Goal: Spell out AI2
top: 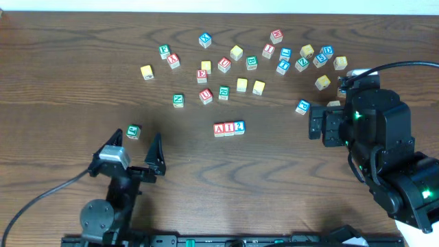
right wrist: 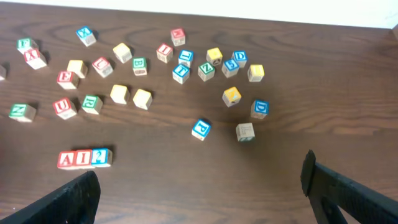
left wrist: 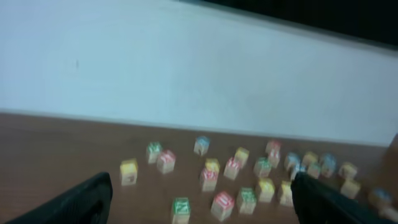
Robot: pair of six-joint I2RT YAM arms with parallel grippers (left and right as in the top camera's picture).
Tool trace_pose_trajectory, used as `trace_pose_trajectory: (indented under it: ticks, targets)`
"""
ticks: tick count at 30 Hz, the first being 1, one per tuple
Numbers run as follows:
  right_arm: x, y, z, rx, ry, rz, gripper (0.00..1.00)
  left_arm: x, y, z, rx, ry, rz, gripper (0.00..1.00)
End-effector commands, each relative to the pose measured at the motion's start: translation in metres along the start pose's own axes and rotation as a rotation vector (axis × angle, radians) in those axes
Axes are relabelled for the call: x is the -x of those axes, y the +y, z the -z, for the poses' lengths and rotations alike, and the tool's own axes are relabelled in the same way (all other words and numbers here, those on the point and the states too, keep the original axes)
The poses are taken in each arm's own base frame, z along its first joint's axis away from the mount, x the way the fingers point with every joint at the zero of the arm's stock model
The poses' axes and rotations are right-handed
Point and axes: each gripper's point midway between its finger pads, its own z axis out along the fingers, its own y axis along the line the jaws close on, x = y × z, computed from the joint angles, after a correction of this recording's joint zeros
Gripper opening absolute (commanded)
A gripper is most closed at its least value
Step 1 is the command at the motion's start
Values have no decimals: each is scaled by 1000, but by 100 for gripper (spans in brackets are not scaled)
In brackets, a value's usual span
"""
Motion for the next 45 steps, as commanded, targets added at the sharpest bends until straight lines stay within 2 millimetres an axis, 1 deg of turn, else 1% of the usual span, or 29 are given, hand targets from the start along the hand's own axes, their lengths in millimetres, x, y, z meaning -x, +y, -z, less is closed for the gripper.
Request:
trace_pose_trajectory:
  ticks: [1, 3, 8, 12, 13, 14, 15, 21, 26, 27, 45]
  targets:
    - [4, -2, 2, -10, -14, 6, 99, -7, -1, -1, -32, -71, -25, 90]
    - [4, -2, 2, -9, -14, 6, 99, -6, -1, -1, -41, -120, -27, 90]
    - [4, -2, 2, -10, -14, 6, 99, -8, -1, 0, -43, -142, -61, 90]
    - [4, -2, 2, -10, -14, 6, 99, -22, 2, -2, -38, -117, -72, 90]
    - [4, -2, 2, -9, -14, 6, 99, -28, 3, -3, -41, -104, -72, 91]
    - [4, -2, 2, -9, -14, 6, 99, -40, 1, -5, -61, -79, -72, 90]
    - [4, -2, 2, -9, -14, 6, 99, -44, 2, -5, -60, -58, -72, 90]
    - [4, -2, 2, -10, -14, 6, 99, -63, 5, -5, -55, 17, -68, 90]
    - [4, -2, 2, -10, -14, 6, 99, -107, 14, -1, -21, 199, -56, 90]
    - [4, -2, 2, -9, -14, 6, 99, -109, 15, 0, -18, 209, -56, 91]
    - [4, -2, 2, -9, -14, 6, 99, -109, 16, -1, -10, 209, -55, 91]
